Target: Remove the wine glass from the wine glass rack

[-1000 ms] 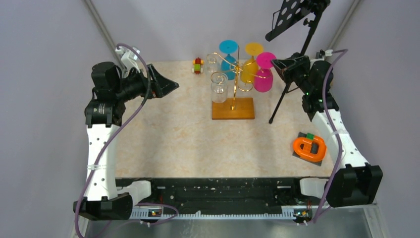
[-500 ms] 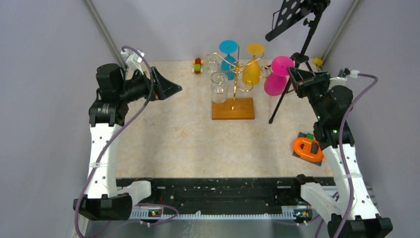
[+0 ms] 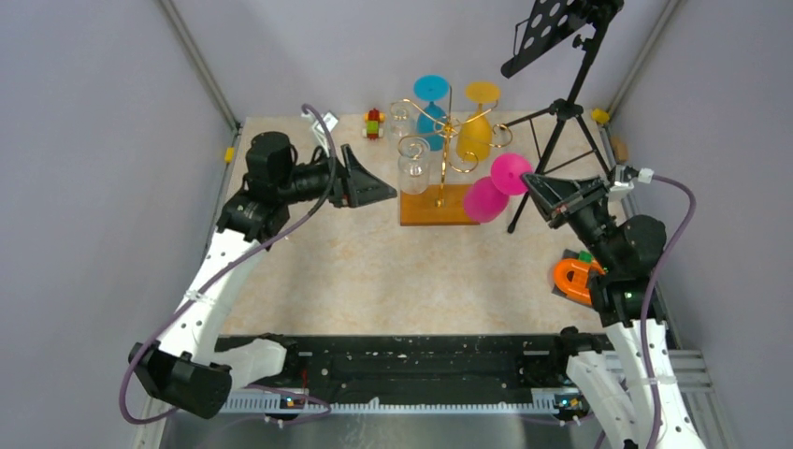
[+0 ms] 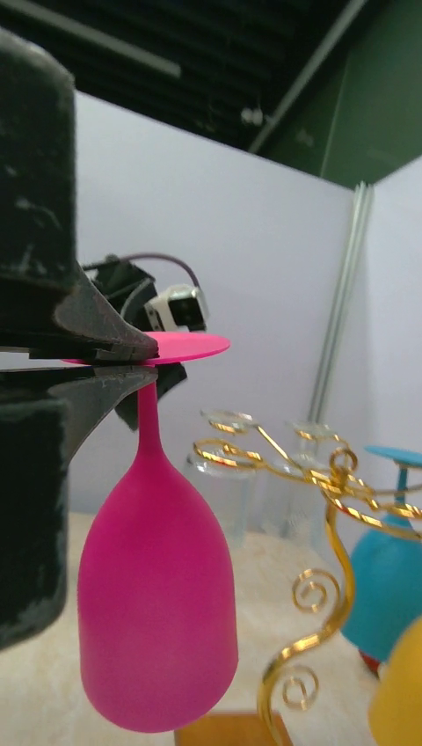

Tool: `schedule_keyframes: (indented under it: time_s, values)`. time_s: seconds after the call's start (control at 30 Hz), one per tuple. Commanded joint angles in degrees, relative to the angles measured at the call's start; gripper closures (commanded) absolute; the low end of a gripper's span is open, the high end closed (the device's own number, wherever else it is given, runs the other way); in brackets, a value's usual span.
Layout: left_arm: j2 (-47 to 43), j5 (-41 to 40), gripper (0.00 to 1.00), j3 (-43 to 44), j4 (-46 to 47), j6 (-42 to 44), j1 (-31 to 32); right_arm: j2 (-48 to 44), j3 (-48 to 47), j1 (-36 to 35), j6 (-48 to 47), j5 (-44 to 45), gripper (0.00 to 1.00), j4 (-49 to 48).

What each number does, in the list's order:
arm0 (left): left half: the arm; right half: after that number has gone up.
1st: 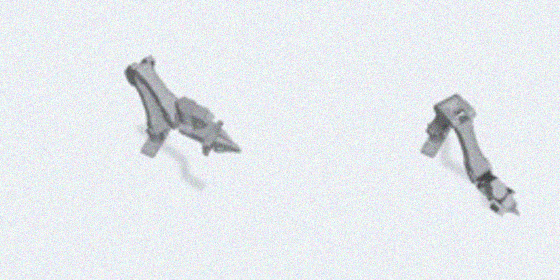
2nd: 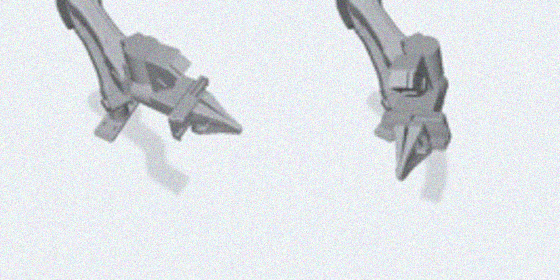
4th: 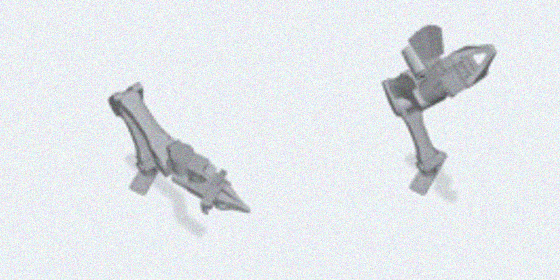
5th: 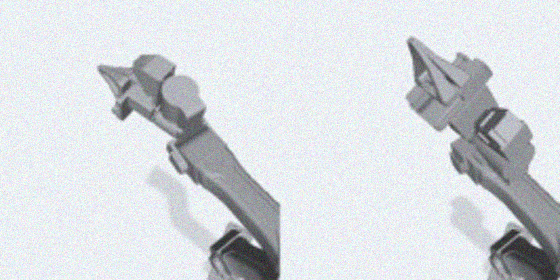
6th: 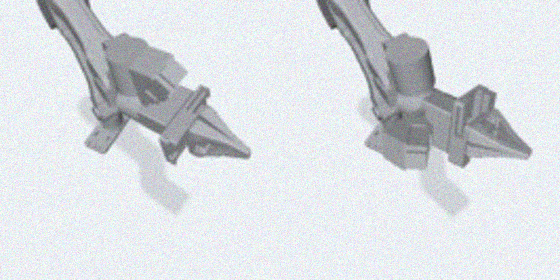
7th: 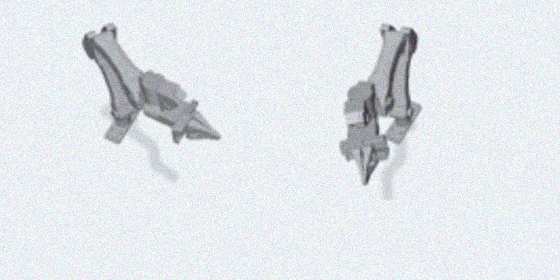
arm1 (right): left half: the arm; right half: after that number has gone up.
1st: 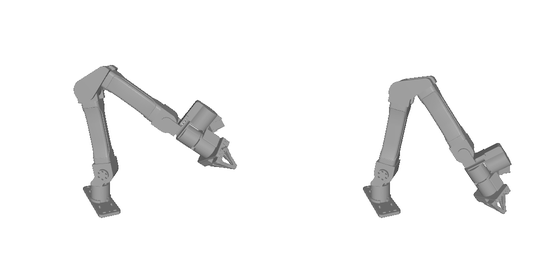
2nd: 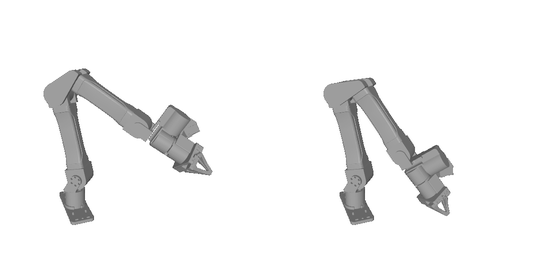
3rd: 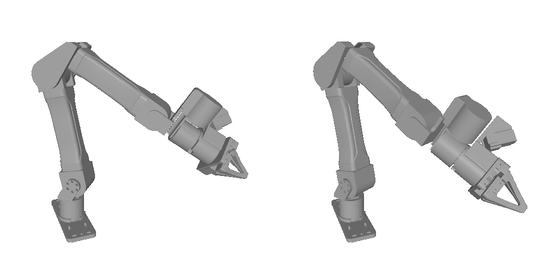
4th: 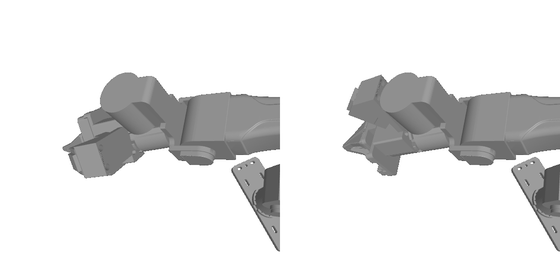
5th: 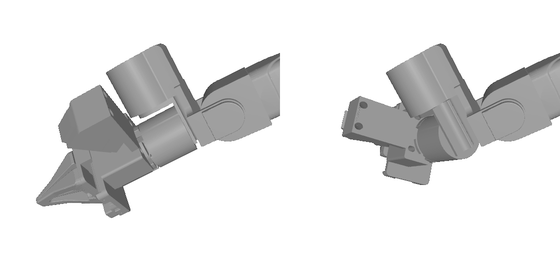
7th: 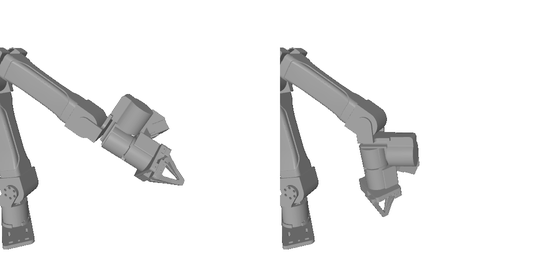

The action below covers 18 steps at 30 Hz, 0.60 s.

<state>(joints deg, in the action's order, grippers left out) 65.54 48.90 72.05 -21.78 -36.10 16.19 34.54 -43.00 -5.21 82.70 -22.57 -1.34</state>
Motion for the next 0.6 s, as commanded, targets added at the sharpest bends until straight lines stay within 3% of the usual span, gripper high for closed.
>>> schedule_keyframes:
  time_s: [0.0, 0.1, 0.33, 0.57]
  values:
    - [-0.42, -3.55, 0.04, -3.77, 10.99, -8.44, 5.12, -2.23, 4.67, -0.25, 14.59, -8.58, 1.00, -18.42]
    - [-1.54, -4.79, 0.04, -8.87, 18.54, -15.07, 7.58, -4.56, 9.70, -0.25, 23.09, -8.44, 1.00, -27.05]
    - [-4.94, -10.56, 0.02, -18.77, 34.02, -28.64, 14.03, -8.32, 12.89, -0.29, 31.52, -7.69, 1.00, -34.60]
    - [-4.12, -15.48, 0.02, -20.10, 41.91, -32.81, 21.39, -8.18, 13.12, -0.29, 35.54, -8.55, 1.00, -40.02]
